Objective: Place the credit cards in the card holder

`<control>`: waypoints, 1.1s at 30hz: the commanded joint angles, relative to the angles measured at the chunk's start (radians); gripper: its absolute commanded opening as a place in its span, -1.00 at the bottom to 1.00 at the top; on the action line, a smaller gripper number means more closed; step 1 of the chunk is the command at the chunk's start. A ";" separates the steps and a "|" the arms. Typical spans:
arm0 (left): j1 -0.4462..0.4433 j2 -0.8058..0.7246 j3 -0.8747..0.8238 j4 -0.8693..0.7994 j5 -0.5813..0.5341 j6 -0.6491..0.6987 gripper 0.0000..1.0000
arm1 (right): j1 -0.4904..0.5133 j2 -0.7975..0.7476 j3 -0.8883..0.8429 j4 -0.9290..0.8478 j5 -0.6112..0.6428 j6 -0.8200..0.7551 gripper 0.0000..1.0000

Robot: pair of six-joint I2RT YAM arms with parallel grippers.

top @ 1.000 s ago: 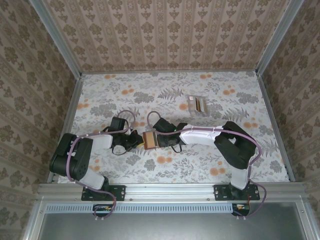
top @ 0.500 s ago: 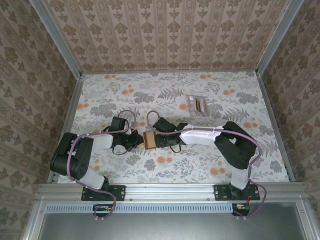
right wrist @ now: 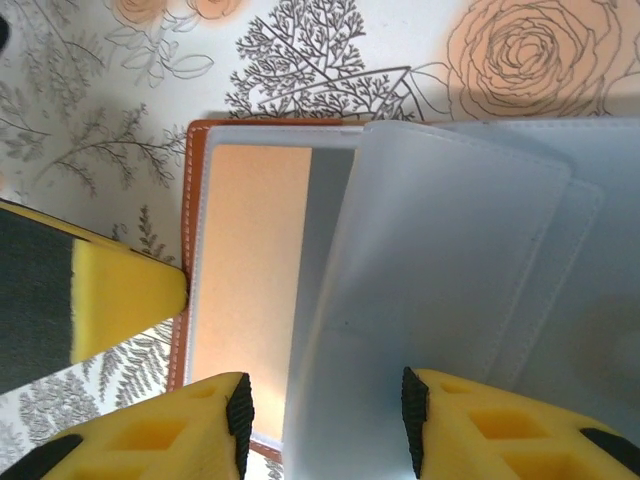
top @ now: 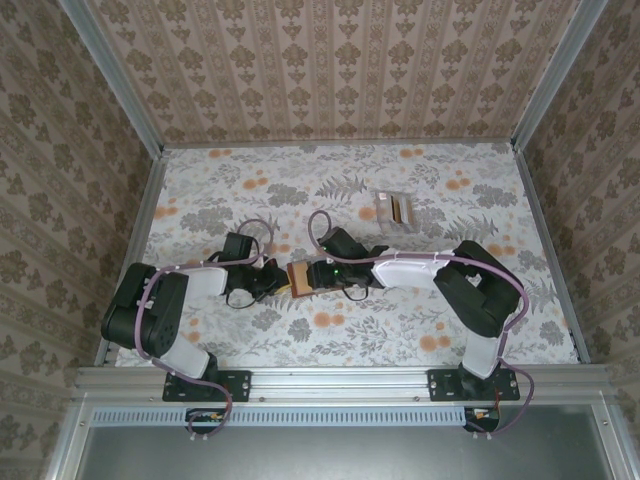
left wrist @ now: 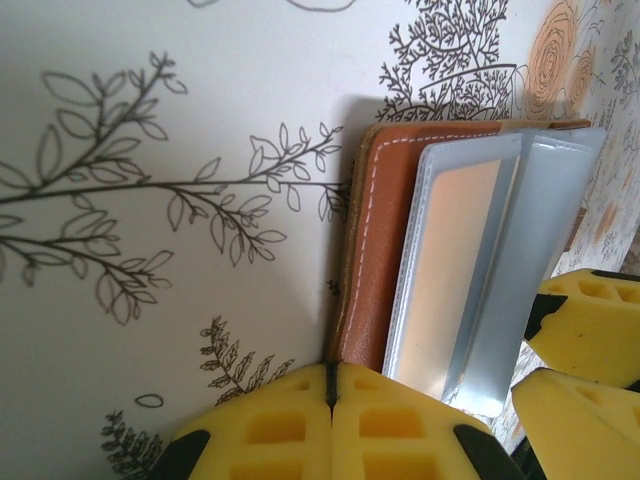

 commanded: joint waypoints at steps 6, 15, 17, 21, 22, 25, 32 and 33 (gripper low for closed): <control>-0.014 0.027 0.003 -0.026 -0.012 -0.007 -1.00 | -0.014 0.027 0.016 0.136 -0.144 0.002 -0.05; -0.011 -0.030 0.036 -0.068 -0.021 -0.003 -0.76 | -0.036 0.065 0.103 0.130 -0.225 -0.043 -0.04; -0.009 -0.049 0.047 -0.082 -0.026 -0.001 -0.67 | -0.058 0.101 0.132 0.149 -0.290 -0.025 -0.04; 0.009 -0.086 0.070 -0.124 -0.026 0.012 -0.59 | -0.085 0.152 0.189 0.155 -0.359 -0.019 -0.04; 0.012 -0.092 0.072 -0.130 -0.026 0.014 -0.58 | -0.086 0.158 0.201 0.144 -0.363 -0.024 -0.04; 0.025 -0.111 0.076 -0.146 -0.024 0.016 -0.55 | -0.100 0.122 0.211 0.097 -0.333 -0.032 -0.05; 0.023 -0.136 0.096 -0.195 -0.048 0.051 -0.42 | -0.120 -0.077 0.122 -0.188 -0.108 -0.087 -0.01; 0.022 -0.138 0.098 -0.202 -0.053 0.058 -0.39 | -0.123 -0.098 0.094 -0.209 -0.086 -0.073 -0.01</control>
